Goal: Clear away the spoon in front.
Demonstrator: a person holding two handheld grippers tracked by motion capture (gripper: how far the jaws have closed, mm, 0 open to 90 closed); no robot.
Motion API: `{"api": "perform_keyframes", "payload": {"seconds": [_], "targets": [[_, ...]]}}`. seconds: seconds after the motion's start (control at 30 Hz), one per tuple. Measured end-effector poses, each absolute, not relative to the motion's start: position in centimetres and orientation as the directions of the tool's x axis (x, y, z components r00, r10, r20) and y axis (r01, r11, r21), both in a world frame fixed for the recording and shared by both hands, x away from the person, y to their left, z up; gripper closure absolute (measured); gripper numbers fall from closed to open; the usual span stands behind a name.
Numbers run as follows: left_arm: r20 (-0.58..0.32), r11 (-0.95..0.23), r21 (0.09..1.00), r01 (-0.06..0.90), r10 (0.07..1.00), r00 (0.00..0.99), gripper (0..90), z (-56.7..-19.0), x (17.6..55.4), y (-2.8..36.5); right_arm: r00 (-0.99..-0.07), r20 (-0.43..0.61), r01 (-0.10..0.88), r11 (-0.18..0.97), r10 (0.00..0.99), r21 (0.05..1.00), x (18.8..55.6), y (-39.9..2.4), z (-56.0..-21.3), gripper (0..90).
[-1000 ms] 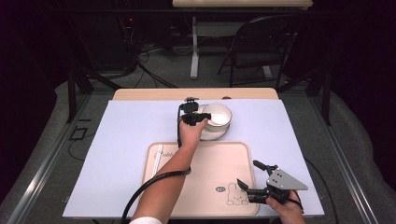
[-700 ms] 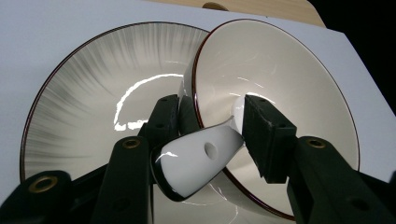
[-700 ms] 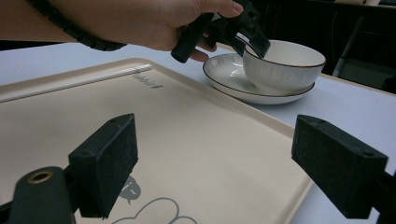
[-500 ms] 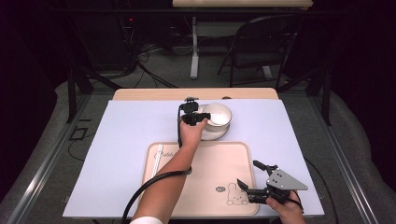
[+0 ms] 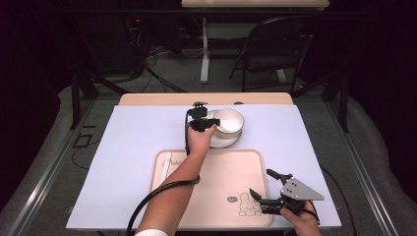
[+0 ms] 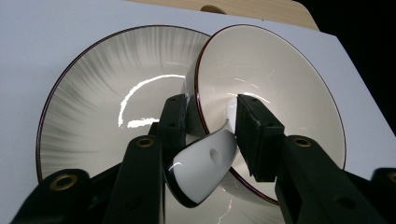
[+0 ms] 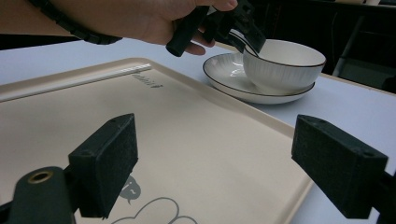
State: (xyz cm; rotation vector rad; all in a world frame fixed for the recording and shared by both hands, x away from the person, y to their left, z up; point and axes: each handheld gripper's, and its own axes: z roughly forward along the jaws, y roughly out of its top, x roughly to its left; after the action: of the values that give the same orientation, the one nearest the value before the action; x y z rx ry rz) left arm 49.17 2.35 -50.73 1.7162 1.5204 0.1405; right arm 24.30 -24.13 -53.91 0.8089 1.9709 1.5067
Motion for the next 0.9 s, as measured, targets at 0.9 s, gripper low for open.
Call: {"api": "perform_keyframes", "payload": {"seconds": [0.9], "targets": [[-0.453,0.092,0.624,0.776,0.852,0.262,60.1,-49.6,48.0,3.6,-0.681,-0.044,0.150,0.197,0.731,0.969,24.3,-24.1,-54.0,14.1]]}}
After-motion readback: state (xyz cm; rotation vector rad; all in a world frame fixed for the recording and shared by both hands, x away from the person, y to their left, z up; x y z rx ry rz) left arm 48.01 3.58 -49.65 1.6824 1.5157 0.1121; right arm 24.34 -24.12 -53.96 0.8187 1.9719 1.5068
